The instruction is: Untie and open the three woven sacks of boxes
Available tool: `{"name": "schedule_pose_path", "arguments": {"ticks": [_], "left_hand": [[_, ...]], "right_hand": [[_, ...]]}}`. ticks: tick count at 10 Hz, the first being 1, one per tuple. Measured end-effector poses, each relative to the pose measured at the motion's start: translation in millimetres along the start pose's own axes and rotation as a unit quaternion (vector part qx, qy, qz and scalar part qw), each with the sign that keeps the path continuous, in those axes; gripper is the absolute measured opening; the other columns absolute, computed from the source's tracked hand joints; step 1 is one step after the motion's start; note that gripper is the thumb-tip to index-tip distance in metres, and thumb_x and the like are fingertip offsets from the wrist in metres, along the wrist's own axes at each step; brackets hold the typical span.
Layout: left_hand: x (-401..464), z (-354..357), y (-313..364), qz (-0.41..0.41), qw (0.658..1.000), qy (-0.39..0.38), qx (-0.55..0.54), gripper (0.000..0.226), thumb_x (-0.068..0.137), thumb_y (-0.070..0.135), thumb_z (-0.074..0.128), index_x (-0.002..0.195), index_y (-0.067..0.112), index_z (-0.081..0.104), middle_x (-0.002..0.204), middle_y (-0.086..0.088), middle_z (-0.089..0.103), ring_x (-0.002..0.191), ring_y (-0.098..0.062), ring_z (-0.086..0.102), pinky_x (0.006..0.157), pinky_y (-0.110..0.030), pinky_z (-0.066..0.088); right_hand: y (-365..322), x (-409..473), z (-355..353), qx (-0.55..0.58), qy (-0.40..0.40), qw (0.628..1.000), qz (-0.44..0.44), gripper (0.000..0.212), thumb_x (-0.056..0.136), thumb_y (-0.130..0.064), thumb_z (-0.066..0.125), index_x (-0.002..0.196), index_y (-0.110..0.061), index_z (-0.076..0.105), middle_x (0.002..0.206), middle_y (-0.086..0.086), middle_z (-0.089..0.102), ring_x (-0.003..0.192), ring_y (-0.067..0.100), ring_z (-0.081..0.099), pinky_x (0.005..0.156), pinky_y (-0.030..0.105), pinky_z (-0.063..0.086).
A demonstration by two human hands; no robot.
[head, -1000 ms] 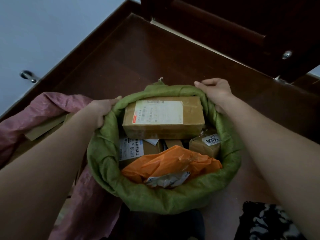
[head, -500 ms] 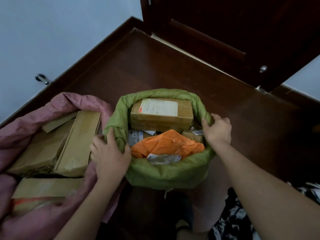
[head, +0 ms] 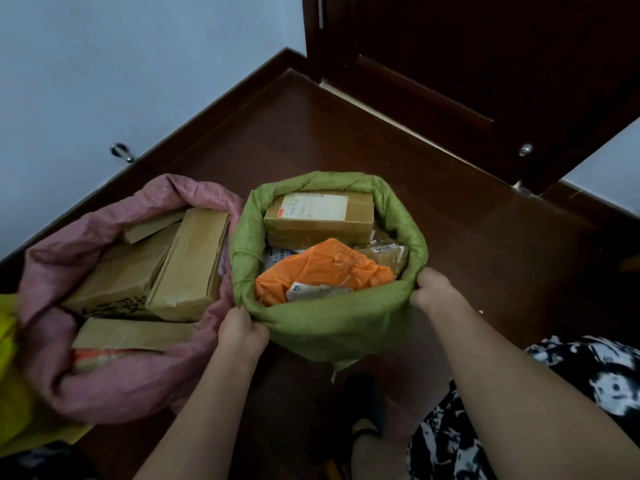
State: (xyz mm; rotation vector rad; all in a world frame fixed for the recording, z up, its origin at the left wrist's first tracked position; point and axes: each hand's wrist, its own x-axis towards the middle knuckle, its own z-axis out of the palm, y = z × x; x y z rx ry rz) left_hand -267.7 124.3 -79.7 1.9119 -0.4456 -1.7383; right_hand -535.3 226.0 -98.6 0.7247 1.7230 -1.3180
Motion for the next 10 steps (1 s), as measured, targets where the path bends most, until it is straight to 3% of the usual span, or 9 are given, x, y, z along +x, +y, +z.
{"name": "schedule_pose_path", "arguments": {"ticks": [1,2,3,4,5,6,8,9,10], "left_hand": [[3,-1,-3,0.017,1.000,0.001,0.019,0.030,0.092,-0.008,0.039,0.117,-0.004,0.056,0.110,-0.015,0.060,0.100,-0.028,0.060,0.094,-0.035,0.043],[-7,4,1,0.023,0.999,0.028,-0.033,0.030,0.091,0.018,0.045,0.115,0.003,0.056,0.105,-0.010,0.063,0.099,-0.030,0.061,0.081,-0.035,0.049],[-22,12,-5,0.068,0.991,0.088,0.079,0.071,0.072,0.046,0.065,0.126,0.003,0.050,0.120,-0.013,0.058,0.106,-0.033,0.059,0.092,-0.044,0.050],[-34,15,-21,0.057,0.976,0.083,0.194,0.079,0.072,0.019,0.075,0.135,0.015,0.026,0.138,-0.015,0.033,0.118,-0.036,0.046,0.094,-0.048,0.049],[-35,10,-29,0.052,0.976,0.046,0.209,0.073,0.071,0.001,0.062,0.130,0.020,0.022,0.134,-0.017,0.037,0.112,-0.035,0.049,0.093,-0.048,0.051],[-34,3,-29,0.079,0.970,0.047,0.226,0.066,0.073,-0.001,0.057,0.128,0.017,0.025,0.131,-0.019,0.039,0.111,-0.035,0.050,0.094,-0.048,0.050],[-53,-9,-10,0.051,0.948,0.052,0.308,0.094,0.069,0.014,0.079,0.139,0.009,0.017,0.143,-0.020,0.025,0.120,-0.037,0.045,0.096,-0.042,0.049],[-42,-21,6,0.050,0.957,-0.007,0.286,0.117,0.044,0.035,0.087,0.140,0.017,0.022,0.143,-0.013,0.038,0.120,-0.035,0.049,0.095,-0.045,0.049],[-57,-27,39,0.081,0.970,-0.018,0.227,0.097,0.045,0.034,0.082,0.131,0.012,0.043,0.122,-0.018,0.058,0.099,-0.035,0.062,0.079,-0.045,0.056]], "right_hand": [[5,-6,4,-0.025,0.006,1.000,-0.014,0.029,0.096,-0.009,0.043,0.118,-0.003,0.059,0.109,0.018,0.063,0.084,0.028,0.063,0.066,0.038,0.058],[9,-18,5,-0.084,0.069,0.993,-0.055,0.048,0.101,-0.034,0.035,0.137,-0.004,0.043,0.134,0.018,0.051,0.118,0.036,0.053,0.099,0.046,0.045],[24,-40,8,-0.157,0.119,0.973,-0.125,0.065,0.096,-0.054,0.036,0.141,-0.007,0.033,0.141,0.021,0.043,0.125,0.041,0.046,0.100,0.048,0.038],[46,-61,7,-0.196,0.098,0.963,-0.157,0.055,0.096,-0.043,0.045,0.137,-0.009,0.032,0.135,0.022,0.046,0.120,0.041,0.049,0.097,0.045,0.040],[61,-72,-2,-0.219,0.072,0.958,-0.170,0.039,0.094,-0.010,0.043,0.132,-0.006,0.038,0.127,0.022,0.053,0.116,0.040,0.052,0.097,0.044,0.042],[65,-76,-9,-0.215,0.054,0.956,-0.193,0.040,0.089,-0.001,0.044,0.128,-0.006,0.042,0.121,0.020,0.056,0.112,0.039,0.055,0.094,0.042,0.044],[56,-94,-4,-0.368,0.098,0.901,-0.208,0.074,0.086,-0.037,0.064,0.141,-0.007,0.027,0.142,0.020,0.039,0.131,0.039,0.036,0.105,0.048,0.034],[41,-115,-2,-0.365,0.117,0.880,-0.280,0.065,0.089,-0.026,0.057,0.142,-0.007,0.025,0.144,0.019,0.034,0.134,0.037,0.028,0.106,0.049,0.030],[18,-145,6,-0.332,0.071,0.873,-0.351,0.062,0.089,-0.024,0.057,0.142,-0.009,0.027,0.144,0.019,0.036,0.134,0.037,0.031,0.107,0.048,0.033]]}}
